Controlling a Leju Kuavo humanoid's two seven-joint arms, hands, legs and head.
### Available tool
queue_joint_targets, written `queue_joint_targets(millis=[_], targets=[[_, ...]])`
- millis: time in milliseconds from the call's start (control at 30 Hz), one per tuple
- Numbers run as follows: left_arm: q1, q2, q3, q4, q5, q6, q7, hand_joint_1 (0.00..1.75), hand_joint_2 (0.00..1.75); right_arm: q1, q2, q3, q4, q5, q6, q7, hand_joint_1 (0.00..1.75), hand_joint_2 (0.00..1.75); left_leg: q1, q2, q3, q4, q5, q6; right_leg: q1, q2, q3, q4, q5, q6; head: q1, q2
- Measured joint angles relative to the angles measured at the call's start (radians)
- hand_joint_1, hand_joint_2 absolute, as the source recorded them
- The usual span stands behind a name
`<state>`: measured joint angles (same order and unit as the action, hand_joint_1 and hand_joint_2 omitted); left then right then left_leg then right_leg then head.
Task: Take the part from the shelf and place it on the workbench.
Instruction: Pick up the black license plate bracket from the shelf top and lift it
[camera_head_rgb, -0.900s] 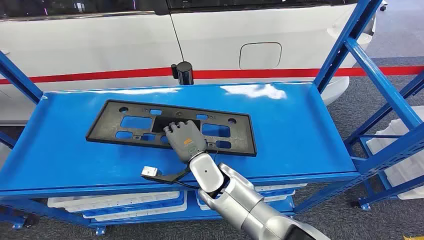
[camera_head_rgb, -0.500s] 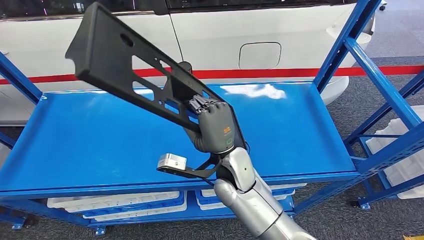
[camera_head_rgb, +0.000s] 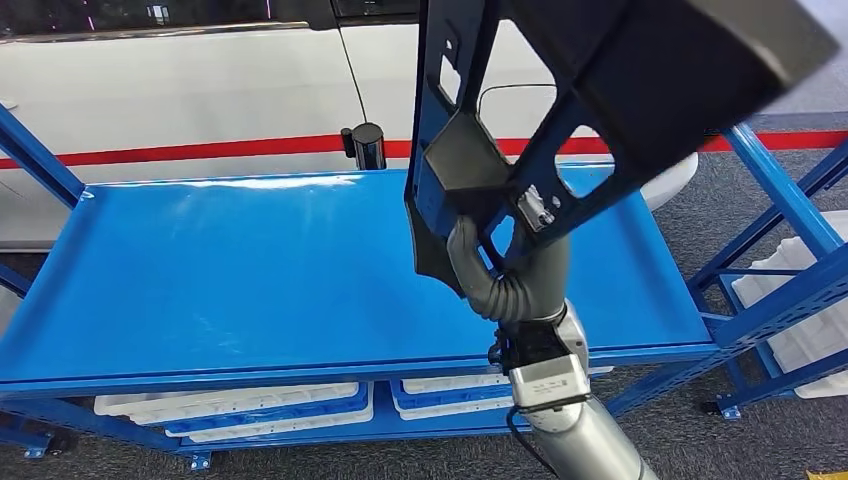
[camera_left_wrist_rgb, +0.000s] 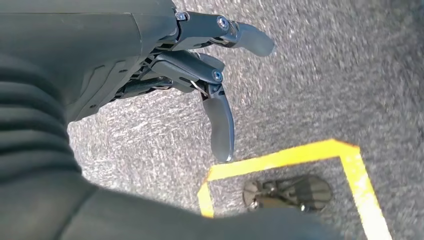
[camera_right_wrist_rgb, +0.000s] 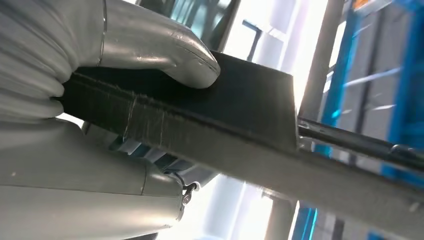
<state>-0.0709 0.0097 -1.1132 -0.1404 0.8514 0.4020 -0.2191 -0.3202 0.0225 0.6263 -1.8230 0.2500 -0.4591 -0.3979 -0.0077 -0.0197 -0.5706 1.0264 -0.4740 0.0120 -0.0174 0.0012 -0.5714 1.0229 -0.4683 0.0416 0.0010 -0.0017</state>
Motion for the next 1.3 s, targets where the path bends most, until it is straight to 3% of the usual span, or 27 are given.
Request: queue_joint_targets(millis=[267,500,1300], targets=[[-0.003,0.006,0.01,0.0,0.03,0.022,-0.013,0.0,1.75,0.004,-0.04,0.005,-0.068,-0.147,0.152,0.011,1.75,1.75,0.0,0.0,0.0,0.0,0.0,0.0,0.0,0.0,0.0,0.0,0.0,0.0,0.0,0.0],[-0.004,0.009,0.011,0.0,0.034,0.022,-0.034,0.0,1.75,0.005,-0.053,0.017,-0.066,-0.205,0.208,0.034,1.75,1.75,0.0,0.0,0.0,0.0,0.0,0.0,0.0,0.0,0.0,0.0,0.0,0.0,0.0,0.0],[-0.007,0.021,0.01,0.0,0.037,0.013,-0.062,0.0,1.75,-0.018,-0.057,0.024,-0.016,-0.283,0.217,0.085,1.75,1.75,-0.001,0.0,-0.001,0.001,0.0,0.0,-0.001,0.0,0.001,0.0,0.0,0.0,0.0,0.0]])
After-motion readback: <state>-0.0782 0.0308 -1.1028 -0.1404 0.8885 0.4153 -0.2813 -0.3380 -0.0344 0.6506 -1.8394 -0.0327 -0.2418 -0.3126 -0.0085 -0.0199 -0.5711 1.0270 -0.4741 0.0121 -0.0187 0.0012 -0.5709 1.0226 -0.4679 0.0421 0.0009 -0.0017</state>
